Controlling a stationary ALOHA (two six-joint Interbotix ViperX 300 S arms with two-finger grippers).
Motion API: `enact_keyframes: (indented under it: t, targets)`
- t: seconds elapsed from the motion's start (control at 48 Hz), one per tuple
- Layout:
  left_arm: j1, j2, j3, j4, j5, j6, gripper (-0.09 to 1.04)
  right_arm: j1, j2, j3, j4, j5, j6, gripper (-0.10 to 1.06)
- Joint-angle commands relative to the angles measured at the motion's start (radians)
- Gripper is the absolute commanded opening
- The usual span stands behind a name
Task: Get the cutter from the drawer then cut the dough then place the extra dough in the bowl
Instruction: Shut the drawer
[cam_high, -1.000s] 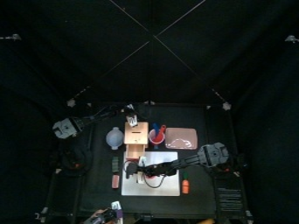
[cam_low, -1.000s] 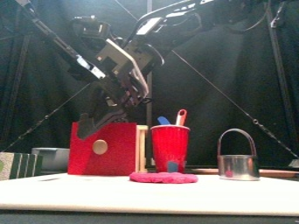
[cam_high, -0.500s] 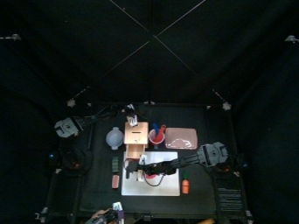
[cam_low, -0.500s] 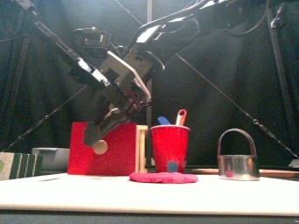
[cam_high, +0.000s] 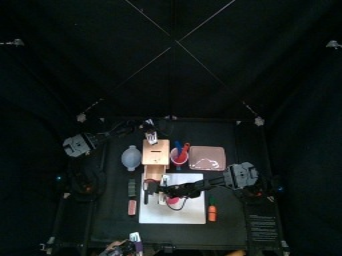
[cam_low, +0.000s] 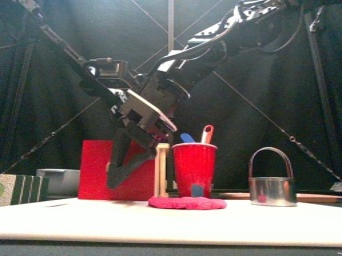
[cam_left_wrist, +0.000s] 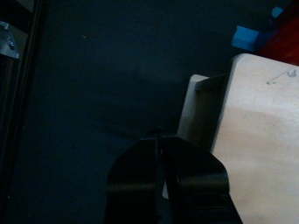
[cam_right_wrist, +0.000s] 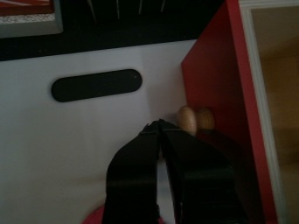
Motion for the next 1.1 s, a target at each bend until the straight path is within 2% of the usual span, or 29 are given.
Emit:
enact_keyframes:
  t: [0.021, 0.333, 0.542, 0.729, 0.917, 1.104]
  targets:
    - [-0.011, -0.012, -0.028, -0.005, -0.002, -0.003, 0.39, -0.031, -0.018, -0.025, -0.021, 0.018, 0.0, 0.22]
    - [-0.026, -0.012, -0.017, -0.005, -0.003, -0.005, 0.39, -0.084, -0.018, -0.031, -0.106, 0.063, 0.0, 0.22]
    - [-0.026, -0.012, -0.017, -0.006, -0.005, -0.005, 0.39, -0.127, -0.021, -0.04, -0.132, 0.063, -0.002, 0.22]
    - [-0.026, -0.009, -0.017, -0.005, -0.011, -0.006, 0.39, -0.149, -0.021, -0.046, -0.155, 0.063, 0.0, 0.22]
    - [-0.025, -0.008, -0.014, -0.012, -0.038, -0.009, 0.39, -0.132, -0.034, -0.049, -0.118, 0.063, 0.003, 0.22]
    - [-0.02, -0.038, -0.009, -0.023, -0.167, -0.058, 0.39, -0.037, -0.081, -0.075, -0.021, 0.061, 0.002, 0.22]
